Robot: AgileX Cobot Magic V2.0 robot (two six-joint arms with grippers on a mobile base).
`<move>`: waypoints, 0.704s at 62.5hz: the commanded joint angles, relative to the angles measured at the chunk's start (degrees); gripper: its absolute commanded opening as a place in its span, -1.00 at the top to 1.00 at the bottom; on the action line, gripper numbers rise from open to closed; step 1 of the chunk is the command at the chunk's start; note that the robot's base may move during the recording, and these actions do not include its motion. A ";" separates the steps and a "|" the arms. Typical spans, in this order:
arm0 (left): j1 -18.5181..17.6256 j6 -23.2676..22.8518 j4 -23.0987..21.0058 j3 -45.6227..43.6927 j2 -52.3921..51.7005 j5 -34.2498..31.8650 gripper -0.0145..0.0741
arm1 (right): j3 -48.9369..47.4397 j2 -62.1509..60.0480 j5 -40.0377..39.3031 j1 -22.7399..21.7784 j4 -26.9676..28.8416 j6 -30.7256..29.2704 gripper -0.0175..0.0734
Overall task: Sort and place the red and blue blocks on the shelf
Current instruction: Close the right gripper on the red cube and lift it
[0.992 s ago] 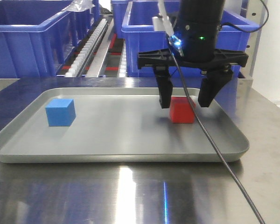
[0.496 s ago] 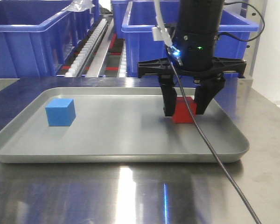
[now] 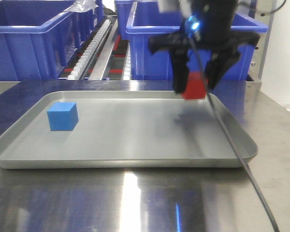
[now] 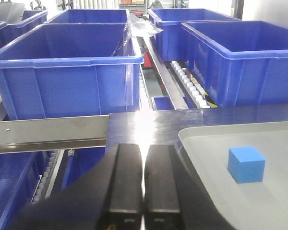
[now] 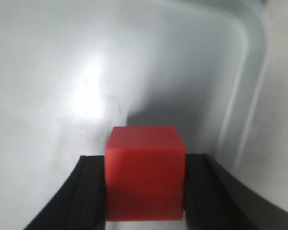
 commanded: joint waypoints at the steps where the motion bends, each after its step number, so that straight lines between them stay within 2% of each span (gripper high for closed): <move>1: -0.39 -0.16 -0.13 1.48 -1.13 -4.49 0.39 | 0.28 -6.58 -4.94 -1.88 0.21 -5.28 -0.17; 9: -0.39 -0.16 -0.13 1.48 -1.13 -4.49 0.39 | 5.69 -12.00 -11.20 -4.76 1.14 -6.67 -0.17; 27: -0.39 -0.16 -0.13 1.48 -1.13 -4.49 0.39 | 26.46 -30.12 -31.80 -14.36 2.33 -6.67 -0.17; 35: -0.39 -0.16 -0.13 1.48 -1.13 -4.49 0.39 | 34.89 -37.84 -37.22 -18.19 3.97 -6.67 -0.17; 44: -0.39 -0.16 -0.13 1.48 -1.13 -4.49 0.39 | 42.04 -46.79 -39.13 -22.93 5.17 -6.67 -0.12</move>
